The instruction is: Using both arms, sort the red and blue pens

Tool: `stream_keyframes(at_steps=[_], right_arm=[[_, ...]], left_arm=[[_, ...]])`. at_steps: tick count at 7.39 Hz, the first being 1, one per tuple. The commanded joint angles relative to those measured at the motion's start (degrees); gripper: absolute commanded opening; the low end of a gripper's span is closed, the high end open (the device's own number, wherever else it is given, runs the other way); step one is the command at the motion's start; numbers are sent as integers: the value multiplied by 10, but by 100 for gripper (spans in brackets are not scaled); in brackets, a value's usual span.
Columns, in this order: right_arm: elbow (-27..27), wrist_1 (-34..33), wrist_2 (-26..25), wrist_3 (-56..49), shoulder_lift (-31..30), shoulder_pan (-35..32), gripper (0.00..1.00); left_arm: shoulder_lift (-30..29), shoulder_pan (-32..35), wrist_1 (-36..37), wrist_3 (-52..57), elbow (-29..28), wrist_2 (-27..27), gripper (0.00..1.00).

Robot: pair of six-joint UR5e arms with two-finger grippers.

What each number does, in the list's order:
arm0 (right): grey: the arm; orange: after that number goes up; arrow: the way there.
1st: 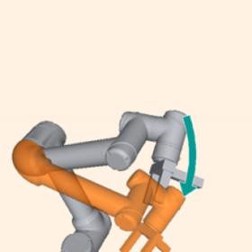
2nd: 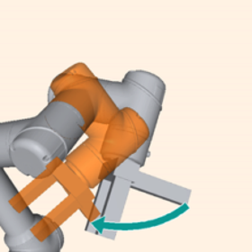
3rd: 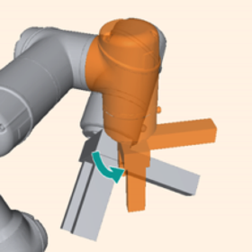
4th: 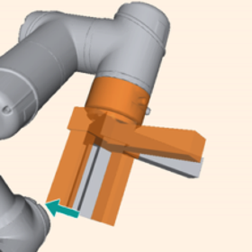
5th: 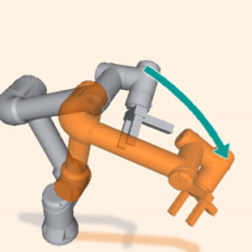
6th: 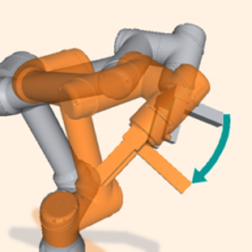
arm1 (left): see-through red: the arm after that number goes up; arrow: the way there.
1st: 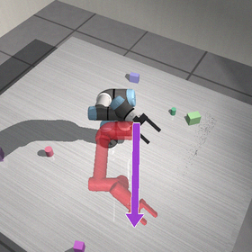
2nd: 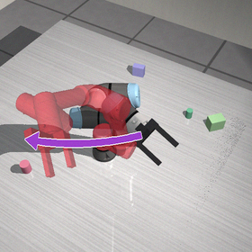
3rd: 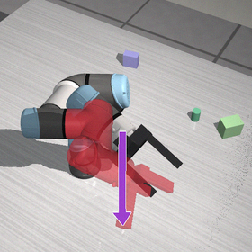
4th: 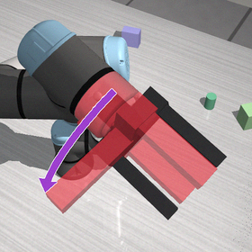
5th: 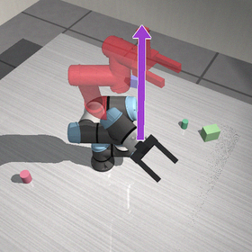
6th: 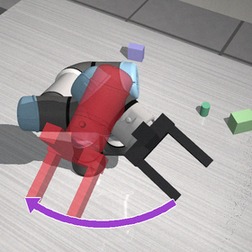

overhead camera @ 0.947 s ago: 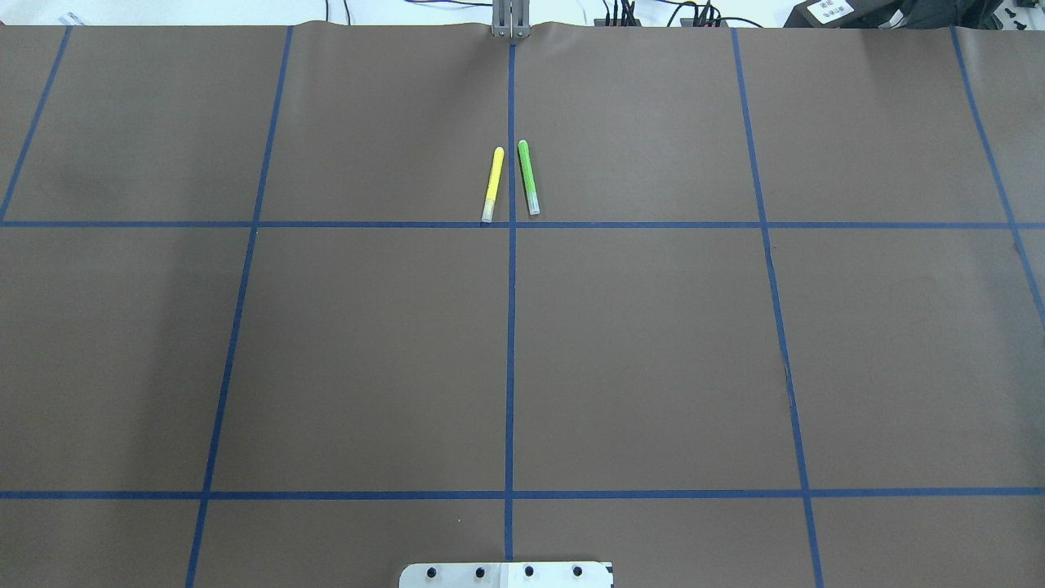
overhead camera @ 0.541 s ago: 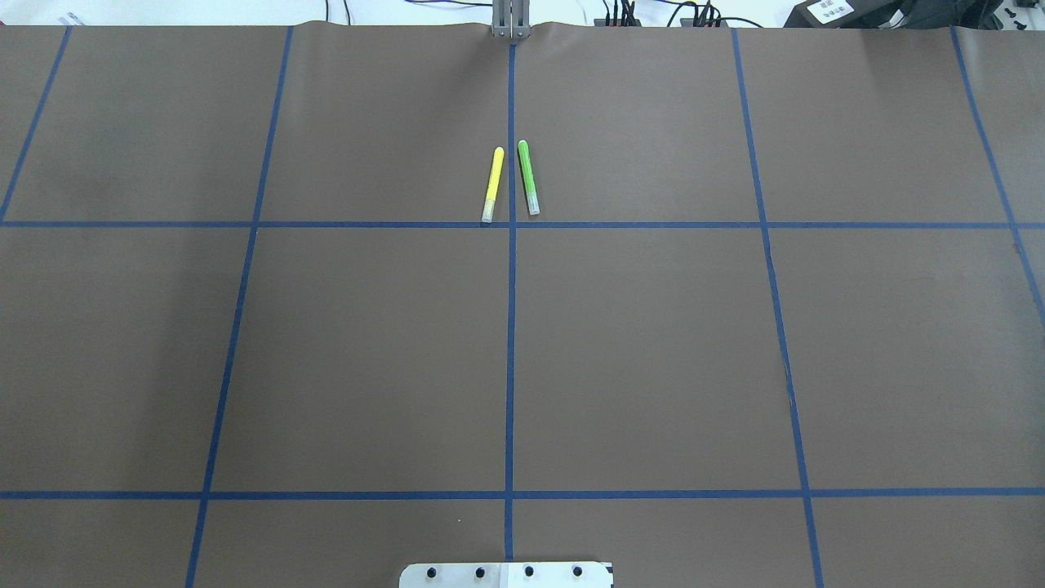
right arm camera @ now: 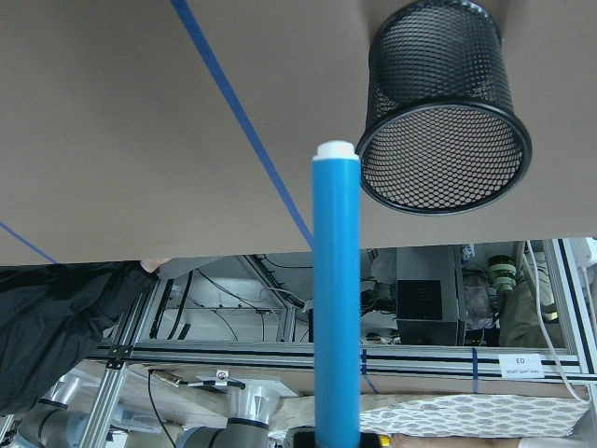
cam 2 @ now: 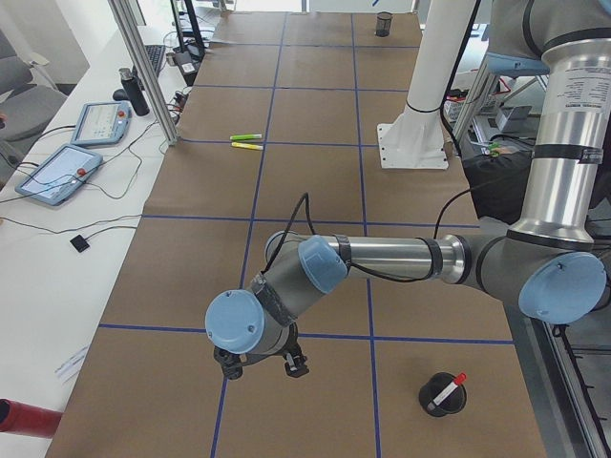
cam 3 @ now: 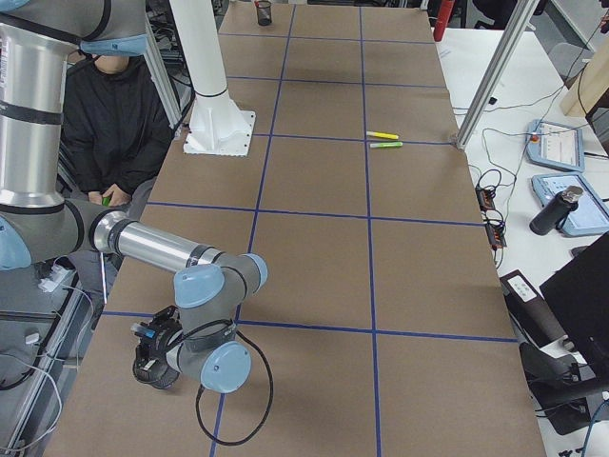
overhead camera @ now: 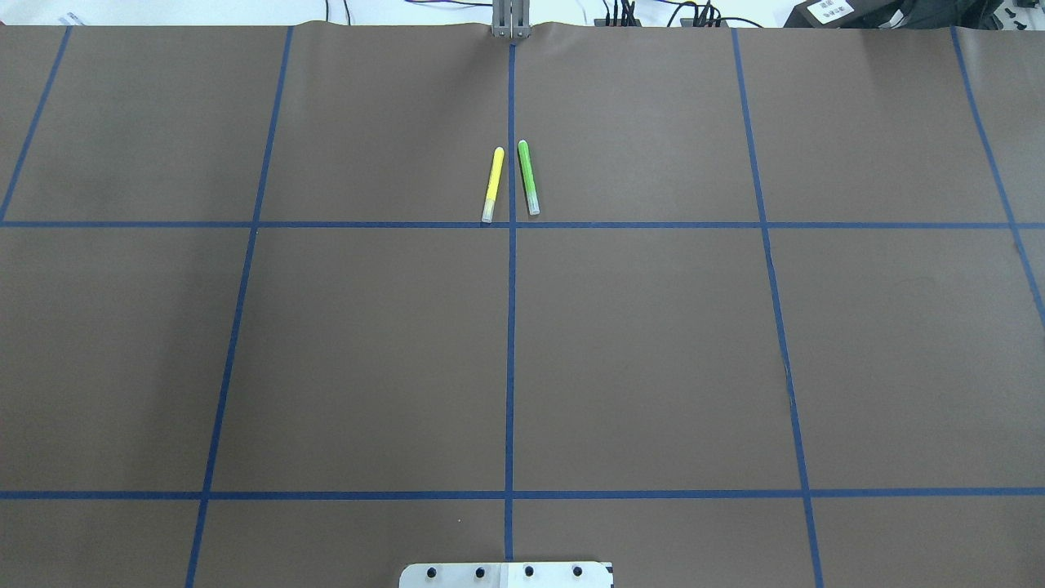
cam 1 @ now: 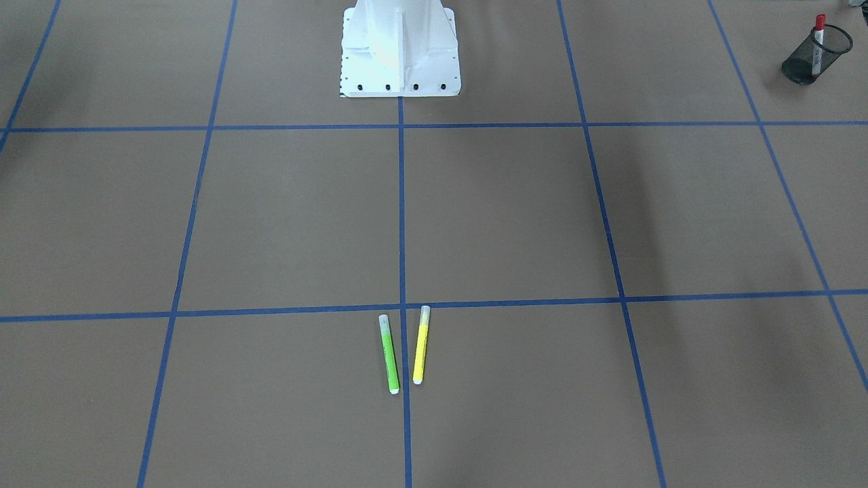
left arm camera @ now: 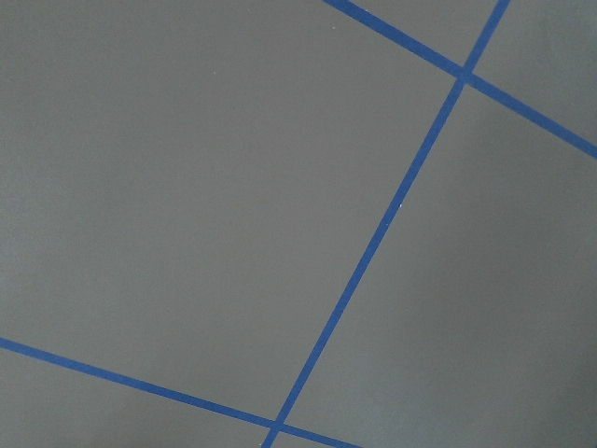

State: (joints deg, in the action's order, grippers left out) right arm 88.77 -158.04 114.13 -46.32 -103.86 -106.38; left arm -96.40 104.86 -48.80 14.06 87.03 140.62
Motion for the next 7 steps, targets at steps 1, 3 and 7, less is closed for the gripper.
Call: stream_keyframes(at_steps=[1, 3, 7], right_arm=[[-46, 3, 10, 0, 3, 0, 0], [-75, 4, 21, 2, 6, 0, 0], [-87, 3, 20, 4, 2, -1, 0]], left_arm=[[-2, 0, 2, 0, 12, 0, 100], [-2, 0, 3, 0, 18, 0, 100], [-2, 0, 4, 0, 19, 1, 100]])
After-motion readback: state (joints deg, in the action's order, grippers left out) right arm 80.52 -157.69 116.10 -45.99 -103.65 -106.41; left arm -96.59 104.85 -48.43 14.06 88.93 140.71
